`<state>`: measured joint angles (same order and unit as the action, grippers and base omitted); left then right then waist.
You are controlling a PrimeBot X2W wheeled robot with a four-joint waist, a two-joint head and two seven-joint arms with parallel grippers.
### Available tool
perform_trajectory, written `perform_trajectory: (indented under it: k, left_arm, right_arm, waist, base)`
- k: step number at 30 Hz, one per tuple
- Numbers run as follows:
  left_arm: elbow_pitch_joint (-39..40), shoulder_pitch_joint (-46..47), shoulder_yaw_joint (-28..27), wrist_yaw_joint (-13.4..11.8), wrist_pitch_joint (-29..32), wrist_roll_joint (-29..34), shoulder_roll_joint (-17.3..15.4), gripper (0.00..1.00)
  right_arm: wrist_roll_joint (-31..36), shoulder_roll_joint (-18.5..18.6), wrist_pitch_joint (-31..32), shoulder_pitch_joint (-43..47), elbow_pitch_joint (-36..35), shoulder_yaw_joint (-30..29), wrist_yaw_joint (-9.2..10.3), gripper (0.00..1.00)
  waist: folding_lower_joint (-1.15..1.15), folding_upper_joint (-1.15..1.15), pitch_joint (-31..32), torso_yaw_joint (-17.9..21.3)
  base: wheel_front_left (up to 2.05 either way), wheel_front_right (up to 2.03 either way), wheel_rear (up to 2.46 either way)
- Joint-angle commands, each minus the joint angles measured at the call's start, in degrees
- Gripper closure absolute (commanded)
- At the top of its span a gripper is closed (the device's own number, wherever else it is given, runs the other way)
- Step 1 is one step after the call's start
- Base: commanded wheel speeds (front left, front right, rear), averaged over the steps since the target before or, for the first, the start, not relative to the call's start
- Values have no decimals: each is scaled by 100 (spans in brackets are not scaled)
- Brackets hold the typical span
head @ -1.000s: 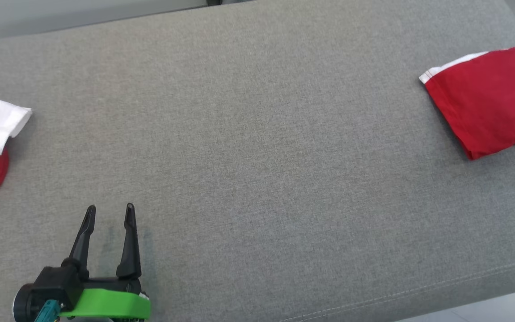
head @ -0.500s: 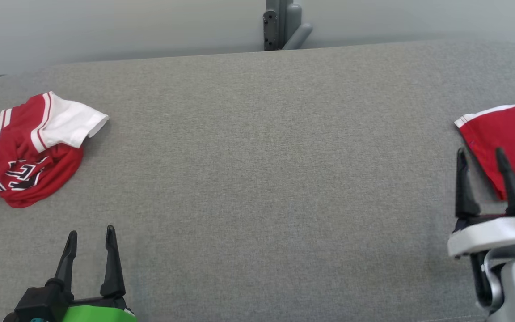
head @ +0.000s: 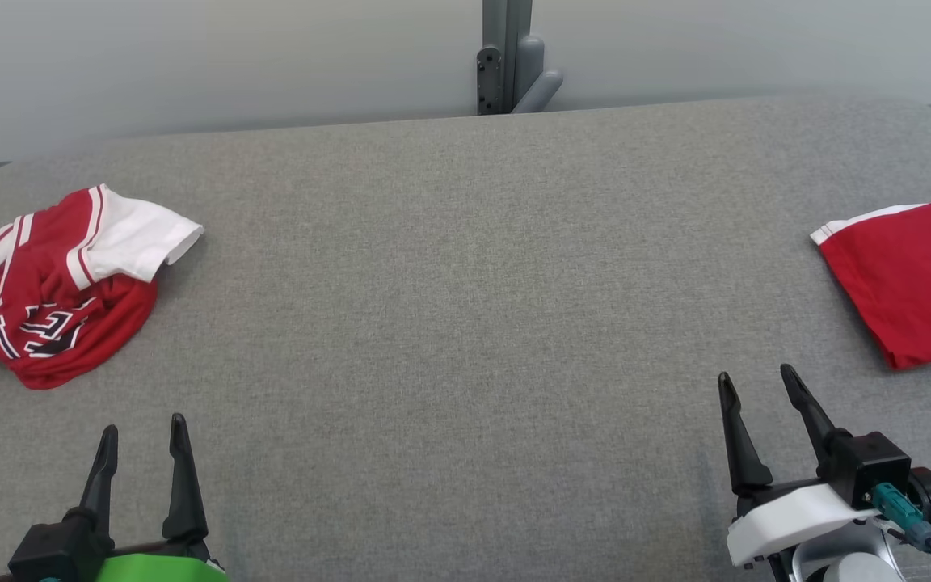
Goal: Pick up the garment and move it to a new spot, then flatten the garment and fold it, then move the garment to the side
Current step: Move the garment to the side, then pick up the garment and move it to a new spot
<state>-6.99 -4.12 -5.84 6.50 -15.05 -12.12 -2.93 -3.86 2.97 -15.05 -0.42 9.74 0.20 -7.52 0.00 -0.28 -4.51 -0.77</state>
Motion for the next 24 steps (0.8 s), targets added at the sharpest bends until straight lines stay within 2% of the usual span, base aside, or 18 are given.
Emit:
perform_trajectory:
  k: [1,12,24]
  left_arm:
    - [-21,-60,-35,9,-15,15,-5,0]
    - [60,-341,17,-125,-15,-142,-6,0]
    - [7,-336,0,-102,-15,-121,-5,0]
  right_arm:
    - [-19,6,-17,112,-9,-19,7,0]
    - [-237,-4,-18,351,-90,84,7,0]
    - [-263,-4,-18,371,-15,135,7,0]
  waist:
    - [0,28,114,68]
    - [0,28,326,162]
    - [0,28,374,183]
  base:
    - [0,0,0]
    - [0,0,0]
    - [0,0,0]
